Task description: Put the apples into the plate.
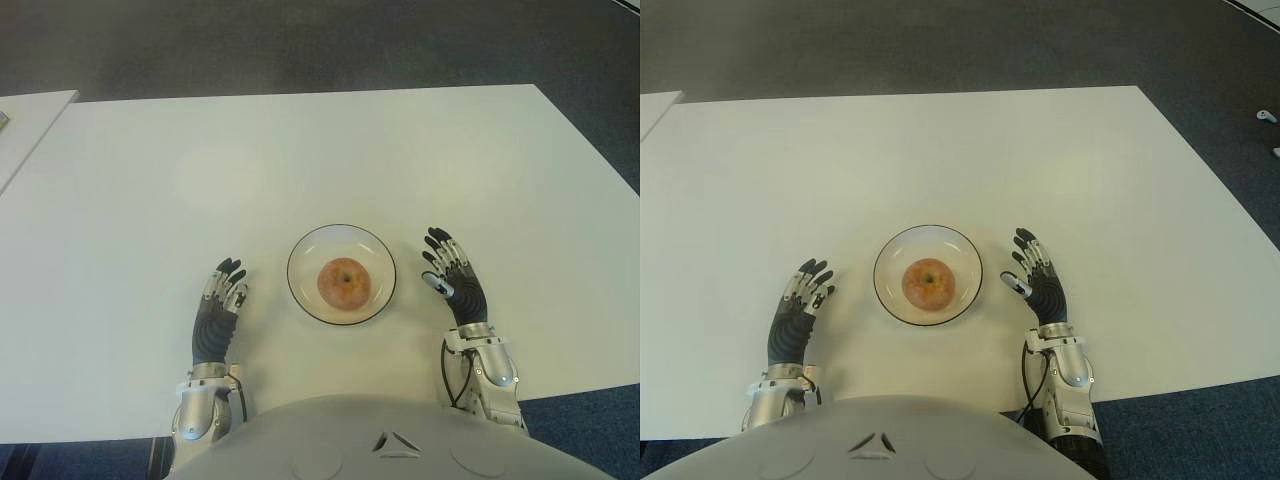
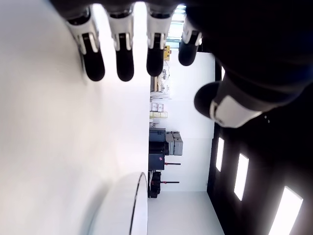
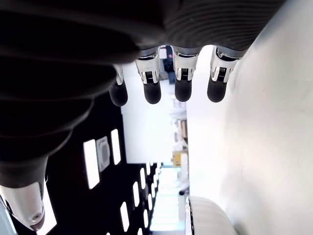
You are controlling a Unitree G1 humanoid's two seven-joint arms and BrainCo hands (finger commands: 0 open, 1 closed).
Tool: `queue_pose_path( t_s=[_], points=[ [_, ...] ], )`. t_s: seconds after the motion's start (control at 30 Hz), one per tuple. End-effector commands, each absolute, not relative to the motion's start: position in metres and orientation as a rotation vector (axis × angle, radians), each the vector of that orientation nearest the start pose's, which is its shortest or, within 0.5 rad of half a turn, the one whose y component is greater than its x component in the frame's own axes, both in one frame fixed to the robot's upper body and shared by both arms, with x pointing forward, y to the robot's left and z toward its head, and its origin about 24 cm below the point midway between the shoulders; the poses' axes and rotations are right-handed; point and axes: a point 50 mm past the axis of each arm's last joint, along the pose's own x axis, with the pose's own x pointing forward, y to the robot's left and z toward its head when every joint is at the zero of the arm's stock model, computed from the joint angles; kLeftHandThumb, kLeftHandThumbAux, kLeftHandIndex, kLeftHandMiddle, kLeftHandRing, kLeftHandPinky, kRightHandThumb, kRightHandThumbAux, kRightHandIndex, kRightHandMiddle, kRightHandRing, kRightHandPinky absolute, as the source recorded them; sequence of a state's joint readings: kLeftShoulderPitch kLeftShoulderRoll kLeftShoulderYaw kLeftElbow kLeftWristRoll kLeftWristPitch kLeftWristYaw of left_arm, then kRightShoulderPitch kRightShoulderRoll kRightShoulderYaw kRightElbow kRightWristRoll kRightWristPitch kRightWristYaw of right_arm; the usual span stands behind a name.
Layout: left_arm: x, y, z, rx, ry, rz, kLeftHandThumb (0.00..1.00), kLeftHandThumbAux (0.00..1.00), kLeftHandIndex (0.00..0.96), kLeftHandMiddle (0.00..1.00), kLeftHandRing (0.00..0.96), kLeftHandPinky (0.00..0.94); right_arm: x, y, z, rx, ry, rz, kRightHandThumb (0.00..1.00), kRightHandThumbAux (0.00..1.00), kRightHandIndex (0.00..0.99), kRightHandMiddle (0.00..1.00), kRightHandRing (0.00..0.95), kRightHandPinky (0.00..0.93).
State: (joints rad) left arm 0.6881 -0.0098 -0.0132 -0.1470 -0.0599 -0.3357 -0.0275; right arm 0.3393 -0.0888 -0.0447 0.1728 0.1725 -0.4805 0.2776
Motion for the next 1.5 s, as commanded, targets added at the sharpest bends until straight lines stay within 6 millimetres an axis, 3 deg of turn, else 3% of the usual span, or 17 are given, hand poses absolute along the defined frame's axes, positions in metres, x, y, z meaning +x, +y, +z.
queue_pose_path(
  t_s=[0.03, 1.5],
  points=[
    [0.0977, 0.1781, -0.0144, -0.030, 0.205, 0.157, 0.142, 0.557, 0.123, 0.140, 0.162, 0.195, 0.1477, -0.1814, -0.0421, 0.083, 0.153, 0.088, 0.153, 0.605, 0.084, 0.070, 0.041, 0.059],
    [0.0996, 0.1722, -0.0108, -0.029, 0.192, 0.144, 0.143, 0.536, 0.107, 0.097, 0.110, 0.145, 0.1452, -0.1872, -0.0412, 0.075, 0.173, 0.086, 0.161, 0.604, 0.057, 0.081, 0.053, 0.064]
  ],
)
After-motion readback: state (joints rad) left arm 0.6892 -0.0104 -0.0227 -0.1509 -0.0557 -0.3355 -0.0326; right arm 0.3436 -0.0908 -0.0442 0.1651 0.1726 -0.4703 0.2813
